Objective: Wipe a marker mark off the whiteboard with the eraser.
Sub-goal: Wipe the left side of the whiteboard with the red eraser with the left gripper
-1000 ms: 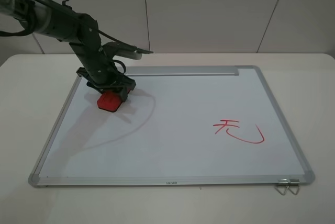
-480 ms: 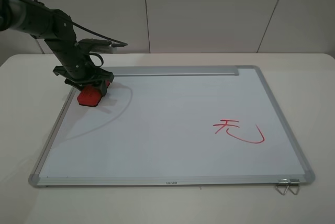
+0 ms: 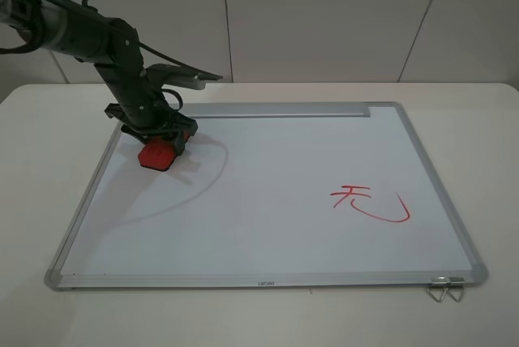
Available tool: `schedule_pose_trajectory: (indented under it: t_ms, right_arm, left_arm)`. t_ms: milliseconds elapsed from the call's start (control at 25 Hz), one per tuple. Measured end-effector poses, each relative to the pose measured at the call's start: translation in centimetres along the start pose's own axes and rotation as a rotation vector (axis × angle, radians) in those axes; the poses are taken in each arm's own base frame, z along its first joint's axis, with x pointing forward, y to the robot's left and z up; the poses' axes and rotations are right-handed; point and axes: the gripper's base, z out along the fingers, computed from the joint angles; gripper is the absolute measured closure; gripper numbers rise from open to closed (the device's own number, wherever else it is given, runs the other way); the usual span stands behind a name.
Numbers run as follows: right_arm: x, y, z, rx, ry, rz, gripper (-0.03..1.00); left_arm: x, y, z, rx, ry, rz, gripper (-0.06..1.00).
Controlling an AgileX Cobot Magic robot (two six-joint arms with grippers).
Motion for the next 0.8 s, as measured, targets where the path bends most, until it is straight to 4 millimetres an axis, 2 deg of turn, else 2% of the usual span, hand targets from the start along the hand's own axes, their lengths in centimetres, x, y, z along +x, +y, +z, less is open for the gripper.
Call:
schedule_pose_trajectory:
  t_ms: [240,520,640,800]
  right_arm:
    - [0.0,0.0,0.0,0.000,0.000,0.000,0.26]
    - [0.0,0.0,0.0,0.000,0.000,0.000,0.26]
    - [0.0,0.0,0.0,0.000,0.000,0.000,0.26]
    - [0.0,0.0,0.0,0.000,0.000,0.000,0.26]
  left_arm:
    - [0.3,-4.9,0.3,0.029,0.031,0.114,0.37]
    - [1.8,-11.2,0.3,0.064,0.072,0.256,0.37]
    - [2.2,-12.3,0.0,0.074,0.078,0.272,0.37]
    - [2.2,-12.6,-0.7,0.099,0.074,0.221,0.37]
